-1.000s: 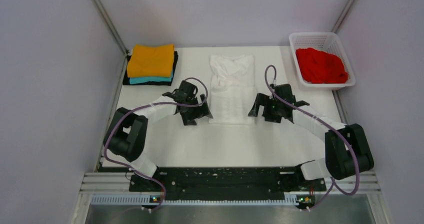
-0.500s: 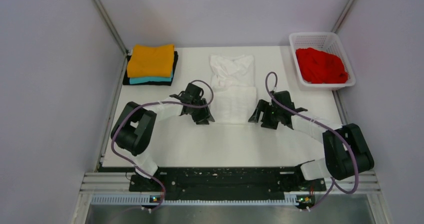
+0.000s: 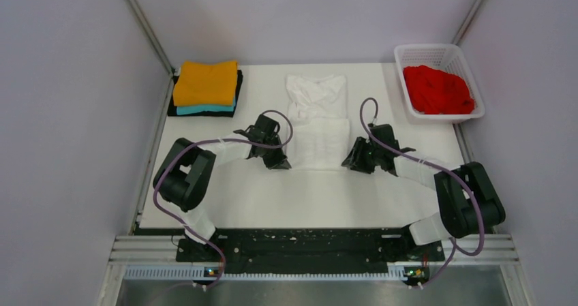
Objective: Fold and stack the t-shirts
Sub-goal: Grab one side of the 2/3 rectangular tshirt with both arms, then fold the long partially folded tshirt into a neat square
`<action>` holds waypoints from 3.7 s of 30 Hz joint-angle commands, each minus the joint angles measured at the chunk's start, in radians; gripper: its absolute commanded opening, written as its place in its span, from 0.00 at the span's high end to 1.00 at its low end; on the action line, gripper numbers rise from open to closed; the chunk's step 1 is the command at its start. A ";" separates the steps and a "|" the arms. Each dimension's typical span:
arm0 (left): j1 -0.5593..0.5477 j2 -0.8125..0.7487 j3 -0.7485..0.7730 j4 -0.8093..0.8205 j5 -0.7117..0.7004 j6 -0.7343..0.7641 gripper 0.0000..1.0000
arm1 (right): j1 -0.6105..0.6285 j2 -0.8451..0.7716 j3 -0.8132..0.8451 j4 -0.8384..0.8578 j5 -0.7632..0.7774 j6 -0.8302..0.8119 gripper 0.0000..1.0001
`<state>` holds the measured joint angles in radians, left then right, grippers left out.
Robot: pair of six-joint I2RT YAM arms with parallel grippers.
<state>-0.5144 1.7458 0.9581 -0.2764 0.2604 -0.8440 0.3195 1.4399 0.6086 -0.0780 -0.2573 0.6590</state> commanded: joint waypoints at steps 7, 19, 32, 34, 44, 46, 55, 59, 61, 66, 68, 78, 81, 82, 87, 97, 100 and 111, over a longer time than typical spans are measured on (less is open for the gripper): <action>-0.009 0.032 -0.026 -0.003 -0.062 -0.011 1.00 | 0.043 0.057 -0.064 0.052 0.016 0.008 0.69; -0.032 -0.045 -0.113 -0.002 -0.078 -0.031 1.00 | 0.067 -0.039 -0.116 -0.067 -0.034 -0.067 1.00; -0.312 -0.523 -0.238 -0.346 -0.299 -0.207 1.00 | 0.079 -0.465 -0.110 -0.548 -0.332 -0.158 1.00; -0.347 -0.602 -0.234 -0.365 -0.302 -0.229 1.00 | 0.078 -0.527 -0.092 -0.601 -0.402 -0.160 1.00; -0.369 -0.705 -0.093 -0.296 -0.537 -0.150 1.00 | 0.041 -0.498 0.062 -0.497 -0.469 -0.187 1.00; -0.365 -0.682 -0.040 -0.286 -0.594 -0.114 1.00 | 0.010 -0.466 0.104 -0.491 -0.468 -0.216 1.00; -0.198 -0.539 0.130 -0.197 -0.526 0.064 1.00 | -0.069 -0.338 0.285 -0.431 -0.385 -0.224 1.00; -0.113 -0.462 0.193 -0.158 -0.438 0.119 1.00 | -0.105 -0.265 0.344 -0.410 -0.387 -0.215 1.00; -0.085 -0.421 0.245 -0.148 -0.419 0.146 1.00 | -0.118 -0.227 0.372 -0.402 -0.388 -0.214 1.00; -0.041 -0.290 0.358 -0.146 -0.378 0.194 1.00 | -0.153 -0.145 0.426 -0.379 -0.385 -0.216 1.00; -0.022 -0.236 0.404 -0.149 -0.347 0.206 1.00 | -0.170 -0.117 0.441 -0.368 -0.385 -0.216 1.00; 0.051 0.025 0.615 -0.167 -0.268 0.252 1.00 | -0.238 0.078 0.523 -0.273 -0.419 -0.194 1.00; 0.075 0.076 0.641 -0.133 -0.208 0.258 1.00 | -0.250 0.149 0.563 -0.263 -0.424 -0.195 1.00; 0.082 0.092 0.645 -0.123 -0.195 0.258 1.00 | -0.253 0.174 0.578 -0.261 -0.427 -0.196 1.00; 0.118 0.177 0.717 -0.116 -0.146 0.260 1.00 | -0.267 0.274 0.637 -0.244 -0.407 -0.188 1.00; 0.148 0.334 0.840 -0.133 -0.049 0.280 1.00 | -0.283 0.425 0.729 -0.217 -0.393 -0.168 1.00; 0.159 0.362 0.856 -0.127 -0.024 0.276 1.00 | -0.282 0.481 0.758 -0.208 -0.390 -0.161 0.98; 0.183 0.328 0.848 -0.113 0.077 0.271 0.01 | -0.283 0.498 0.892 -0.265 -0.438 -0.180 0.01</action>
<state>-0.3367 2.1407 1.8019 -0.4339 0.2871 -0.5808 0.0475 2.0136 1.4628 -0.3386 -0.6693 0.5003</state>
